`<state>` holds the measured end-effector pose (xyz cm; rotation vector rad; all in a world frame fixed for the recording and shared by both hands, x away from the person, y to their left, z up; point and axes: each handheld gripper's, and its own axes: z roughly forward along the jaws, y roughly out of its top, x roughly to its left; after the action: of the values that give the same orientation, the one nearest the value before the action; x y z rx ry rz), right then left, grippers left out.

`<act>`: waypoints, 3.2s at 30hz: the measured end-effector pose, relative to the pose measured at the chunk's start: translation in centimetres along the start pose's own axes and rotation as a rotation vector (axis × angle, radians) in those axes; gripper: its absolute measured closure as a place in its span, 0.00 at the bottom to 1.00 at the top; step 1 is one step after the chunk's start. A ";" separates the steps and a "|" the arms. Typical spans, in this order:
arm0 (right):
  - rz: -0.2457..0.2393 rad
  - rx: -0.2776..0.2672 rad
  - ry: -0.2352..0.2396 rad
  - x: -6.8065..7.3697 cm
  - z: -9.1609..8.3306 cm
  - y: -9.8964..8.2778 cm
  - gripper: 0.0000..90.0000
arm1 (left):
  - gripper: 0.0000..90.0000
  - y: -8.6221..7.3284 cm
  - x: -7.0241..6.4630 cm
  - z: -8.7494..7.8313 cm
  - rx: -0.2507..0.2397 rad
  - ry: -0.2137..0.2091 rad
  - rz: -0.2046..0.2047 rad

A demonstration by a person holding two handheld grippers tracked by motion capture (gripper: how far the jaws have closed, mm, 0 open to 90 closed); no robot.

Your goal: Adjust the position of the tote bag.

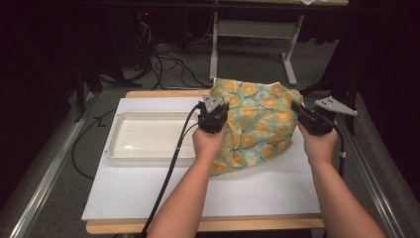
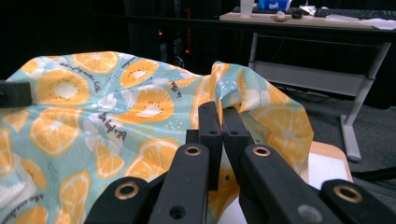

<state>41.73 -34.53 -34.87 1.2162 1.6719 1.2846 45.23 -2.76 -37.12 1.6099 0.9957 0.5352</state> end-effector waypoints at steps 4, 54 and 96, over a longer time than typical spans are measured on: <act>-0.050 -0.013 0.002 1.4 -2.2 -1.5 1.00 | 1.00 -1.4 -0.7 -2.5 -0.016 -0.024 0.004; -0.124 0.390 -0.046 2.4 -3.4 -13.0 0.99 | 0.67 -5.3 -2.5 -2.7 0.171 -0.126 -0.036; -0.005 0.252 -0.047 6.4 2.1 -7.0 0.94 | 1.00 -14.9 -9.4 -8.0 0.245 -0.366 0.362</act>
<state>39.79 -28.34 -42.08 1.3758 1.8423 1.0564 29.04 -5.55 -47.47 2.0369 0.5115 0.3470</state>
